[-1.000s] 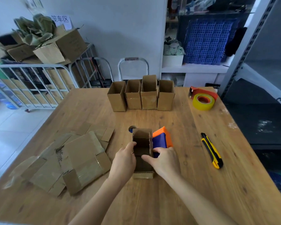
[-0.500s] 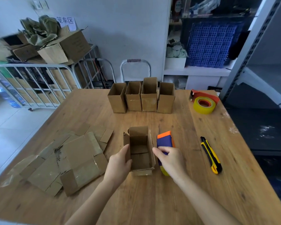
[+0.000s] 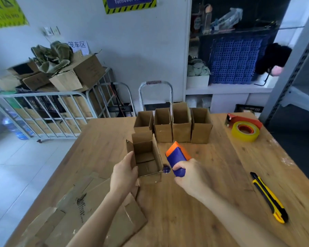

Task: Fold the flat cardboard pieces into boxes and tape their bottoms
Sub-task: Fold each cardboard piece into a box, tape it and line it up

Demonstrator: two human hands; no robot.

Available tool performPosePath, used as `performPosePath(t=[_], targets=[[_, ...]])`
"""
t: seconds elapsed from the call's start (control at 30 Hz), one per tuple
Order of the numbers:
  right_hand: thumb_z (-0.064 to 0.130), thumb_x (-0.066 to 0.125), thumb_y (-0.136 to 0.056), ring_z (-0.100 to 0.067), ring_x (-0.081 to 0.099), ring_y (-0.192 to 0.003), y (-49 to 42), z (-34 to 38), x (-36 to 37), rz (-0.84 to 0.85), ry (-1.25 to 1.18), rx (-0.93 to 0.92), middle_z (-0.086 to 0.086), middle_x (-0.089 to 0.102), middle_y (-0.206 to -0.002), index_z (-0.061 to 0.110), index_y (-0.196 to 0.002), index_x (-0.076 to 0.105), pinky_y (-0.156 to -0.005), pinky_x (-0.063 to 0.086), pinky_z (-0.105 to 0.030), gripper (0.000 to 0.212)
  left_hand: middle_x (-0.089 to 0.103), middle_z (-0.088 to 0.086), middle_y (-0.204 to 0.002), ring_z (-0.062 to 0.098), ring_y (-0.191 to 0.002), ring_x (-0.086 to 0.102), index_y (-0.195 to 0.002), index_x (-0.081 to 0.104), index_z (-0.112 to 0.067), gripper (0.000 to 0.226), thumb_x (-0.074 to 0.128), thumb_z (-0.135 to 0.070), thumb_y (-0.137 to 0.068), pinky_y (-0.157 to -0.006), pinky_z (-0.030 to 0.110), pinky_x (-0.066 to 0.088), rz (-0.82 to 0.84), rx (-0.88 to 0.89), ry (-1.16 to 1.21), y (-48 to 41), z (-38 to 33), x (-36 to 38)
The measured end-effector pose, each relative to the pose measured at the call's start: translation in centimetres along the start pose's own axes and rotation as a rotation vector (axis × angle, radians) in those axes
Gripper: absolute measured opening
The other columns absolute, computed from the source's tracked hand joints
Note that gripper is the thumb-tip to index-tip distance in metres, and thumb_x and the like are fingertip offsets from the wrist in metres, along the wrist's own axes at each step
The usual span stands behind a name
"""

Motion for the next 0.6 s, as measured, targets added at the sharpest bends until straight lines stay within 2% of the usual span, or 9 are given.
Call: performPosePath(t=[0.07,0.1,0.17,0.3,0.43,0.47,0.6], targets=[[0.026,0.072,-0.083,-0.012,0.050,-0.093,-1.6,2.3,1.3,0.007,0.026,-0.040,0.003,0.054,-0.117,0.032,-0.114,0.065,-0.059,0.028,-0.006,0.033,0.063,-0.003,-0.114,0.006,-0.086,0.058,-0.143,0.043,-0.018,0.054,0.055,-0.006,-0.092,-0.068,0.011,0.045,-0.021,-0.003,0.001,-2.2,2.0,-2.1],[0.028,0.072,-0.083,-0.010,0.048,-0.092,-2.4,3.2,1.9,0.007,0.031,-0.049,0.004,0.054,-0.117,0.032,-0.115,0.064,-0.059,0.028,-0.005,0.033,0.063,-0.001,-0.116,0.005,-0.086,0.057,-0.143,0.043,-0.017,0.054,0.056,-0.006,-0.092,-0.071,0.011,0.045,-0.031,-0.014,0.003,-3.4,3.0,-3.1],[0.028,0.071,-0.084,-0.008,0.044,-0.090,-3.9,4.6,3.2,0.012,0.011,-0.031,0.006,0.051,-0.113,0.033,-0.114,0.064,-0.058,0.028,-0.005,0.032,0.063,0.003,-0.120,0.010,-0.092,0.057,-0.141,0.044,-0.014,0.051,0.056,-0.005,-0.092,-0.080,0.022,0.047,-0.047,-0.033,0.007,-6.2,5.3,-4.9],[0.024,0.072,-0.080,-0.007,0.050,-0.087,-6.2,5.5,5.1,0.027,-0.061,0.032,0.009,0.050,-0.101,0.034,-0.106,0.066,-0.062,0.033,-0.008,0.028,0.065,0.006,-0.116,0.018,-0.095,0.061,-0.138,0.048,-0.013,0.046,0.052,-0.004,-0.094,-0.088,0.036,0.050,-0.038,-0.030,-0.005,-12.5,8.9,-6.2],[0.020,0.071,-0.075,-0.006,0.055,-0.090,-7.6,5.7,6.8,0.046,-0.158,0.097,0.009,0.057,-0.100,0.044,-0.088,0.061,-0.077,0.046,-0.020,0.029,0.064,0.005,-0.109,0.020,-0.093,0.059,-0.132,0.053,-0.010,0.037,0.044,-0.002,-0.096,-0.083,0.033,0.048,0.032,-0.013,-0.036,-18.8,10.5,-5.1],[0.020,0.071,-0.075,-0.007,0.056,-0.091,-7.9,5.7,7.0,0.041,-0.158,0.112,0.009,0.057,-0.101,0.045,-0.087,0.060,-0.080,0.047,-0.023,0.029,0.063,0.006,-0.110,0.022,-0.096,0.059,-0.131,0.053,-0.009,0.037,0.043,-0.002,-0.097,-0.085,0.034,0.048,0.059,-0.005,-0.045,-20.1,10.5,-4.5],[0.020,0.072,-0.076,-0.010,0.057,-0.092,-8.9,5.8,7.7,0.015,-0.129,0.159,0.008,0.058,-0.103,0.037,-0.096,0.067,-0.081,0.048,-0.026,0.027,0.056,0.012,-0.133,0.031,-0.119,0.054,-0.141,0.045,-0.010,0.045,0.041,-0.001,-0.097,-0.101,0.043,0.046,0.127,-0.022,-0.004,-24.1,10.7,-1.9]])
Point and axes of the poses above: each hand's wrist, its own y-axis away from the middle knuckle, its own x-axis out of the palm, z = x × y, the point moved 4 cm from there along -y, towards the middle knuckle
